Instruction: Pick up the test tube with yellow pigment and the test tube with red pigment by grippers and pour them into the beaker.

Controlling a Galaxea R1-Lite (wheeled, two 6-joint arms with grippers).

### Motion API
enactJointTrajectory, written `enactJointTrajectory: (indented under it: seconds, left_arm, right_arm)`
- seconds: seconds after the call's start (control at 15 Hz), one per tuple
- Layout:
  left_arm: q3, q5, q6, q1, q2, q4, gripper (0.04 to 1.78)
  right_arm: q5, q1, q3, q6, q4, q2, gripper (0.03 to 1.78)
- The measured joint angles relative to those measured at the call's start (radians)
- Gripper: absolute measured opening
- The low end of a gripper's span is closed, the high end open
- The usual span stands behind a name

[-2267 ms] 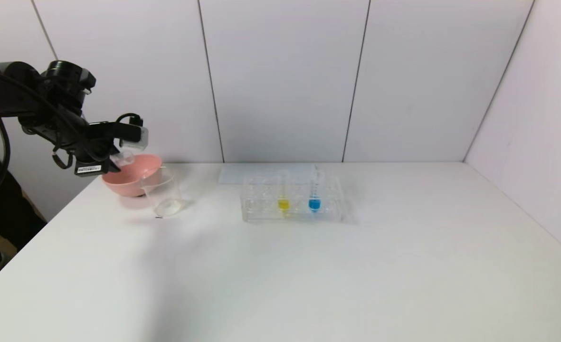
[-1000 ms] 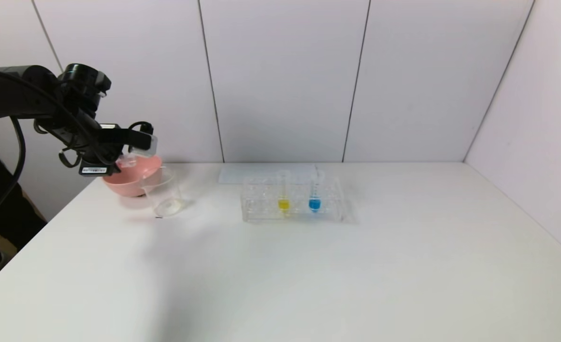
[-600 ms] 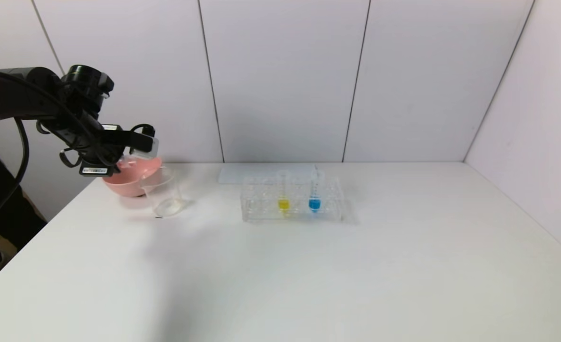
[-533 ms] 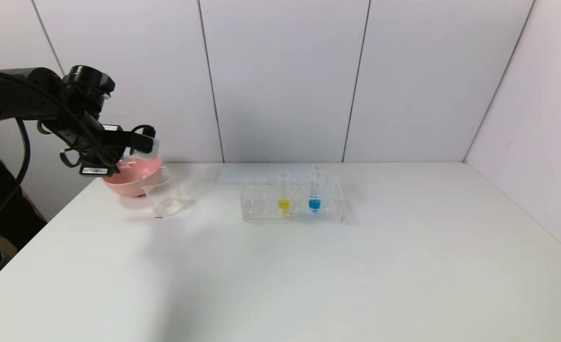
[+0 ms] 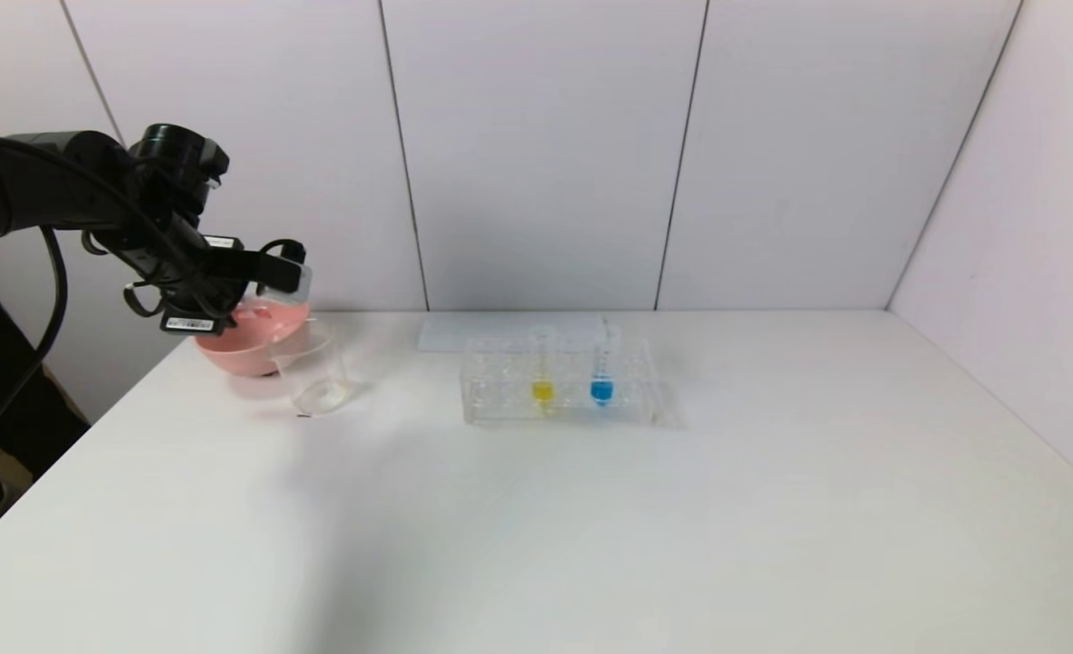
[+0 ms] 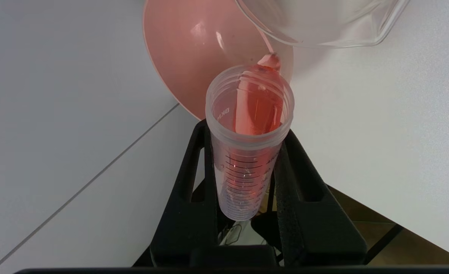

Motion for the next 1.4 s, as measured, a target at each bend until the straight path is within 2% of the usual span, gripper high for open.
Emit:
enactJointTrajectory:
  seconds: [1.4]
  left_arm:
    - [0.000, 0.138, 0.073, -0.052, 0.011, -0.042, 0.45]
  right_arm:
    - [0.000, 0.000, 0.000, 0.000, 0.000, 0.000, 1.70]
